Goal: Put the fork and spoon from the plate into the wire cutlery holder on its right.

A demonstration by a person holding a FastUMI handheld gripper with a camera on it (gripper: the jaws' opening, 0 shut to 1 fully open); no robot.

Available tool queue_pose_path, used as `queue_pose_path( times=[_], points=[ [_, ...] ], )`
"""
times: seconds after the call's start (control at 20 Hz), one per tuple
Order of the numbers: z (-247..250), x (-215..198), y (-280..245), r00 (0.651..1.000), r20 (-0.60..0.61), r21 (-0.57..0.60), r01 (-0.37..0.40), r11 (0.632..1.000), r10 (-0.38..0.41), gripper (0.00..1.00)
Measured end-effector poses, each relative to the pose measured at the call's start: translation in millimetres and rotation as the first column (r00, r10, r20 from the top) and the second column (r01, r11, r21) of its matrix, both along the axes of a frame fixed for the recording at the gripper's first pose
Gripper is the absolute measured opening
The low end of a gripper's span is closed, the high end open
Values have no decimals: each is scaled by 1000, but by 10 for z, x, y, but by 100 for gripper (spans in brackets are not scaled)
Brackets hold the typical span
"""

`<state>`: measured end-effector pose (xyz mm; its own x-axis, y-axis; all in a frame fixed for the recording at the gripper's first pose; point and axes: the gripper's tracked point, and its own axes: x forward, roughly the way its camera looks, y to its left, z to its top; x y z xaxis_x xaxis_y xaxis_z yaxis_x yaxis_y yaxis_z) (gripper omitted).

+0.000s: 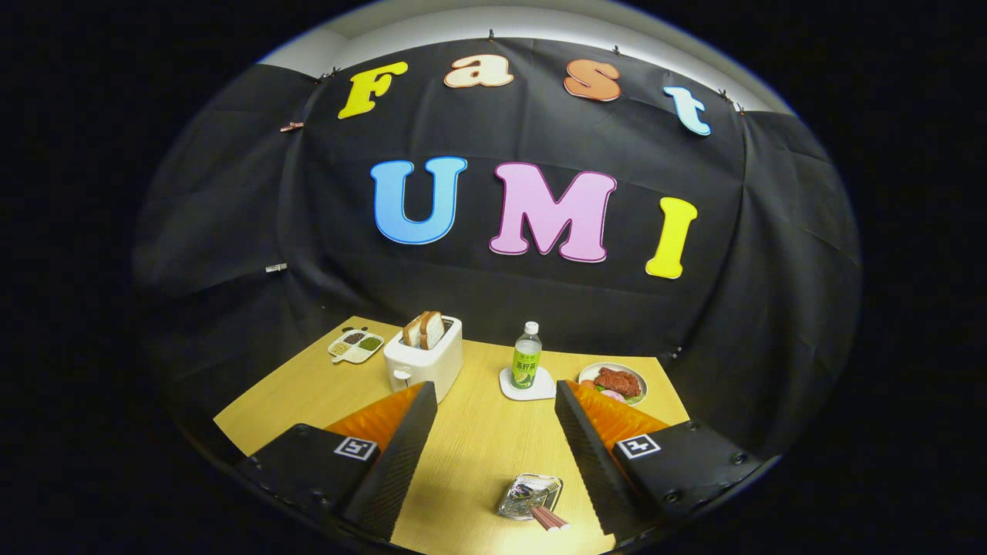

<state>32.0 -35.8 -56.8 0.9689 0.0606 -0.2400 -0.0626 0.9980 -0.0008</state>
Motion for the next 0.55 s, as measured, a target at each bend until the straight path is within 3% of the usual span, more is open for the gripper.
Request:
queue_pose_path(
  times=[0.55],
  points=[
    [1, 110, -1, 999, 10, 4, -45, 999, 45, 96]
  ],
)
